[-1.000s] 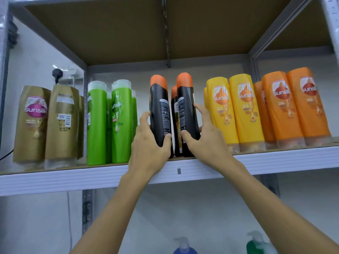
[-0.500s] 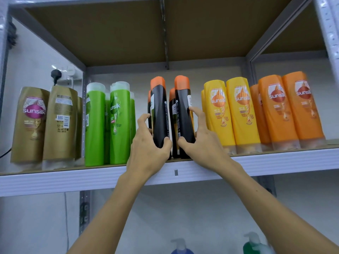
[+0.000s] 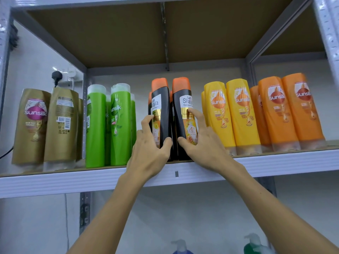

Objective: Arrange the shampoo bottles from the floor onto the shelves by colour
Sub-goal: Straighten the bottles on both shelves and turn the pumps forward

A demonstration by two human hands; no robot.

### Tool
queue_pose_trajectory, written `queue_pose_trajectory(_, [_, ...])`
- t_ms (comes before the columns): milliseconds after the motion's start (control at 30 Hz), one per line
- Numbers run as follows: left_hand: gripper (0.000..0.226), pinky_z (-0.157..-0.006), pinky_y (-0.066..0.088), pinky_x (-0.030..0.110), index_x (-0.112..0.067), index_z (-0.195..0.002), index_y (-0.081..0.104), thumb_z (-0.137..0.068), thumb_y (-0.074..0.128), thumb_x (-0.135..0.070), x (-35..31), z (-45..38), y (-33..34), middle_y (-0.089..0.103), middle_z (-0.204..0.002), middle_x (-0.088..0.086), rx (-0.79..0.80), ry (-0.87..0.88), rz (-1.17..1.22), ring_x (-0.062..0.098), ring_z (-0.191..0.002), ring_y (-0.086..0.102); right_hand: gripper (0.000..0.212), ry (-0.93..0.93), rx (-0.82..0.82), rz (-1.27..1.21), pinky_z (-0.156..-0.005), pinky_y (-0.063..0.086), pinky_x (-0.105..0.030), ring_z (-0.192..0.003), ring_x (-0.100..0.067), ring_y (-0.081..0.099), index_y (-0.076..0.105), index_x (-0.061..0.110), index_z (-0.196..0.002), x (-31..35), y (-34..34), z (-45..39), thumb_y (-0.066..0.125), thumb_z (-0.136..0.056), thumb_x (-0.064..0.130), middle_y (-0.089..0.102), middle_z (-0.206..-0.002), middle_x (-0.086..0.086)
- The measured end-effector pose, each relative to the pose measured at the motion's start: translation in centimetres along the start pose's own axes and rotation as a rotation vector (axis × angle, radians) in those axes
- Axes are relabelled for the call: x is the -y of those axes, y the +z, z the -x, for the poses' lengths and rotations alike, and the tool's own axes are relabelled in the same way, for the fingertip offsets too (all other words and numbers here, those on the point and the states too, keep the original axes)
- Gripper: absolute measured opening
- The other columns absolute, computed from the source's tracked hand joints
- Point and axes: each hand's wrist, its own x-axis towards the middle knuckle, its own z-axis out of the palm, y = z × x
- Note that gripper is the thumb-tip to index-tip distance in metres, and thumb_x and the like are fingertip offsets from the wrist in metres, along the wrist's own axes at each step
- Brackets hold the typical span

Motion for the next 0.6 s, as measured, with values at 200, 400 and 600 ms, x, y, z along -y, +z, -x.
queue_pose_trajectory(200, [0.070,-0.075,0.045,0.035,-0.043,-0.138,0.018,-0.082,0.059,-0.040,0.1,0.0,-0.1,0.052,-0.109,0.008,0.022,0.019,0.003,0.005,-0.084,0.051,0.083,-0.038,0.028,-0.031,-0.068,0.053,-0.017,-0.085,-0.008,0.066,0.017,0.046,-0.148,0.0,-0.8,0.4,0.072,-0.088,0.028,0.063,-0.107,0.010])
queue_pose_trajectory(400, [0.074,-0.081,0.042,0.020,-0.042,-0.142,0.017,-0.088,0.065,-0.028,0.3,0.0,-0.9,0.049,-0.116,0.005,0.084,0.076,-0.004,-0.007,-0.097,0.044,0.091,0.012,0.140,-0.050,-0.067,0.050,-0.013,-0.087,-0.004,0.066,0.012,0.049,-0.150,0.0,-1.5,0.4,0.075,-0.088,0.026,0.061,-0.111,0.014])
queue_pose_trajectory(600, [0.077,-0.077,0.038,0.013,-0.042,-0.143,0.018,-0.087,0.068,-0.025,0.6,-0.1,-1.2,0.051,-0.117,0.001,0.095,0.122,-0.043,0.009,-0.100,0.051,0.095,-0.003,0.117,0.011,-0.068,0.046,-0.009,-0.083,0.002,0.061,0.013,0.045,-0.151,0.3,-1.5,0.9,0.080,-0.085,0.030,0.054,-0.103,0.023])
